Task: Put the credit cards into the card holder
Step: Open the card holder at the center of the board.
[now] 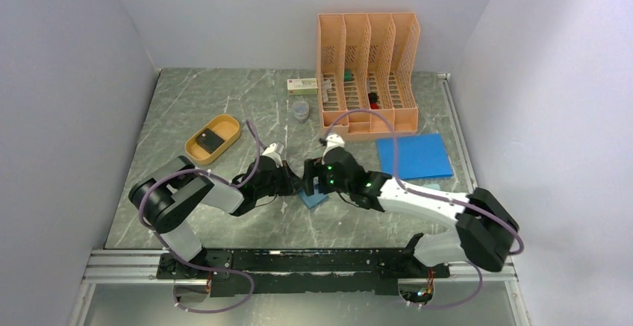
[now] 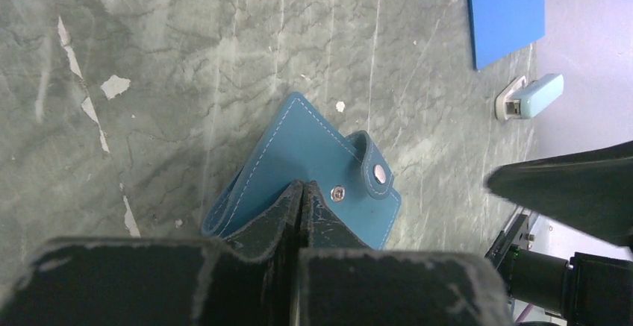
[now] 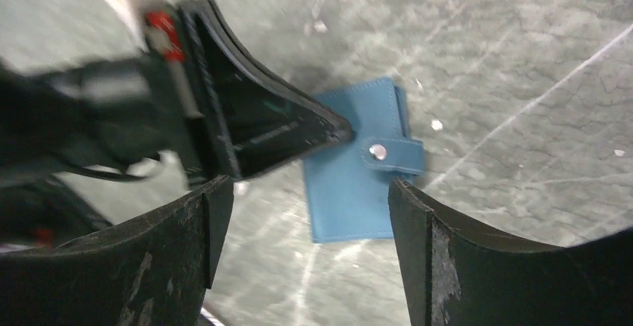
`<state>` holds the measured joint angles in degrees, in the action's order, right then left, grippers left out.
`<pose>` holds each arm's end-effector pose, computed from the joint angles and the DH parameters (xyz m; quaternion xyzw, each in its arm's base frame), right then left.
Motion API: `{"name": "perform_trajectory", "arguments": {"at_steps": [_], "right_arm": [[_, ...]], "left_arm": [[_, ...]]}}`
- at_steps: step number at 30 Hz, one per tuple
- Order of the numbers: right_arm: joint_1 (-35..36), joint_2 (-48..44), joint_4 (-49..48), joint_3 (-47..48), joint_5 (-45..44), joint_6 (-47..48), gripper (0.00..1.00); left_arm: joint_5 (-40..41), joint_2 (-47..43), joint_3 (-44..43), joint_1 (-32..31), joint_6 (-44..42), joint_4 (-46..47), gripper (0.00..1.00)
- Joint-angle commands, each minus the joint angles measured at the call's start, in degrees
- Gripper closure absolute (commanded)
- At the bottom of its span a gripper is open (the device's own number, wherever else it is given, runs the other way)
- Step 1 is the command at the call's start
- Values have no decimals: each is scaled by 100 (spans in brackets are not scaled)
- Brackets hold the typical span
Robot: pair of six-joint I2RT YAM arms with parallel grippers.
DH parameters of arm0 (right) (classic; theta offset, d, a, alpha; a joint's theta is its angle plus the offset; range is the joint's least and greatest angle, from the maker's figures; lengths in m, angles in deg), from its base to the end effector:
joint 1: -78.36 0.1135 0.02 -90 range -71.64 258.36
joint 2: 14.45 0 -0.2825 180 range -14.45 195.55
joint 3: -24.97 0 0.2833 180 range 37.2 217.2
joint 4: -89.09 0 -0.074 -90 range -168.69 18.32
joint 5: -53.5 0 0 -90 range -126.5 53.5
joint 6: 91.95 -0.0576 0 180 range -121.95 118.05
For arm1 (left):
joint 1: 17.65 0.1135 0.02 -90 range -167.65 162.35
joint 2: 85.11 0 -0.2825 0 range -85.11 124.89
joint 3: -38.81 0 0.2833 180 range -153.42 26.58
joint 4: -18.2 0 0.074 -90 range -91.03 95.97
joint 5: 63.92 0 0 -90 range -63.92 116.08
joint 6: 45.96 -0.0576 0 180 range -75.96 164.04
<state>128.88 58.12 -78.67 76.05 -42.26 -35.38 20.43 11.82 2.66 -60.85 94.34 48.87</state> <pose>0.2004 0.2342 0.2063 -0.1074 0.8745 0.2820 0.3798 0.2192 -0.2136 0.0808 -0.0290 0.8653 -0.3924 0.3105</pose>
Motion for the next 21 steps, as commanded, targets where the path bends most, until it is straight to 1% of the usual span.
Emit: {"name": "perform_trajectory", "arguments": {"at_steps": [1, 6, 16, 19, 21], "right_arm": [[384, 698, 773, 193, -976, 1175, 20], [431, 1120, 669, 248, -1517, 1020, 23], [432, 1667, 523, 645, -2004, 1133, 30], [386, 1784, 466, 736, -2017, 1189, 37], [367, 1857, 450, 786, -1985, 1212, 43]], "left_arm": [[465, 354, 325, 0, -544, -2472, 95], [486, 327, 326, 0, -583, -2550, 95], [459, 326, 363, -4, -555, -2521, 95], [458, 310, 369, -4, -557, -2539, 95], [474, 301, 371, 1, -573, -2568, 95]]}}
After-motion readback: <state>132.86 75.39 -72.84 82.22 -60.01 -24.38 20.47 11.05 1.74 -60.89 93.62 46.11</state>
